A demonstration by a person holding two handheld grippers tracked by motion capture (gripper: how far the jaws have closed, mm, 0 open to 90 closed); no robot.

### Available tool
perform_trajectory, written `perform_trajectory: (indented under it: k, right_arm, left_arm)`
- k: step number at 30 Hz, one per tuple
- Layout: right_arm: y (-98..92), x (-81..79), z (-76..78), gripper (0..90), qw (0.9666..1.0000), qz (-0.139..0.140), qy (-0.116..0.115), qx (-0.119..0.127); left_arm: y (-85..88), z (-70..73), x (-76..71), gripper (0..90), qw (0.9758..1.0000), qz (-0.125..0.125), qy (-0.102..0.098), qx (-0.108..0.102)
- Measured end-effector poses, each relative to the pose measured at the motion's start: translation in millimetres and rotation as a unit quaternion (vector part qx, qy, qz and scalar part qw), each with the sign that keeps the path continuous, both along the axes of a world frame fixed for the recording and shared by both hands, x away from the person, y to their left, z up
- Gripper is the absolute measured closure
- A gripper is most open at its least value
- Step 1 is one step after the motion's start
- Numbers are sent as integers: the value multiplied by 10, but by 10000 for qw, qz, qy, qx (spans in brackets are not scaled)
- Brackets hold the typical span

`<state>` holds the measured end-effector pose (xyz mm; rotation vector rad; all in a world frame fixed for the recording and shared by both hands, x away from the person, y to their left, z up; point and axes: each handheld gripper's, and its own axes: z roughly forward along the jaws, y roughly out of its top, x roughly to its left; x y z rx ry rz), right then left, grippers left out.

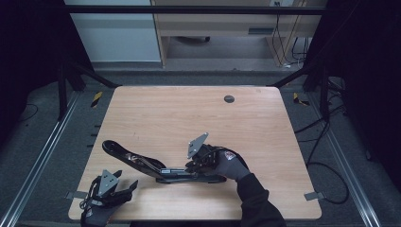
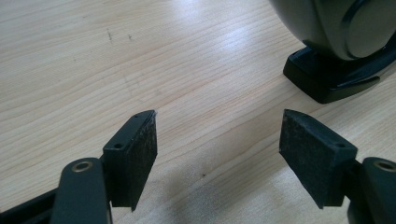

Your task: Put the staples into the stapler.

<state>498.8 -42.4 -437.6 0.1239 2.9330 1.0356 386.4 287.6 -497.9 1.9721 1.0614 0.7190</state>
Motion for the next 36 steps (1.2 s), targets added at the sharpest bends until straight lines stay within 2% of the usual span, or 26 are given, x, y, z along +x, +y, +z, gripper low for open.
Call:
perform_trajectory:
  k: [28,36]
  right_arm:
    - [-9,5,-17,782,10000,67,-45,-49]
    - [-4,-5,-22,782,9997,173,-149,-20]
  left_arm:
    - [0,1,0,271,10000,-12,5,17]
    - [0,1,0,271,10000,-13,6,18]
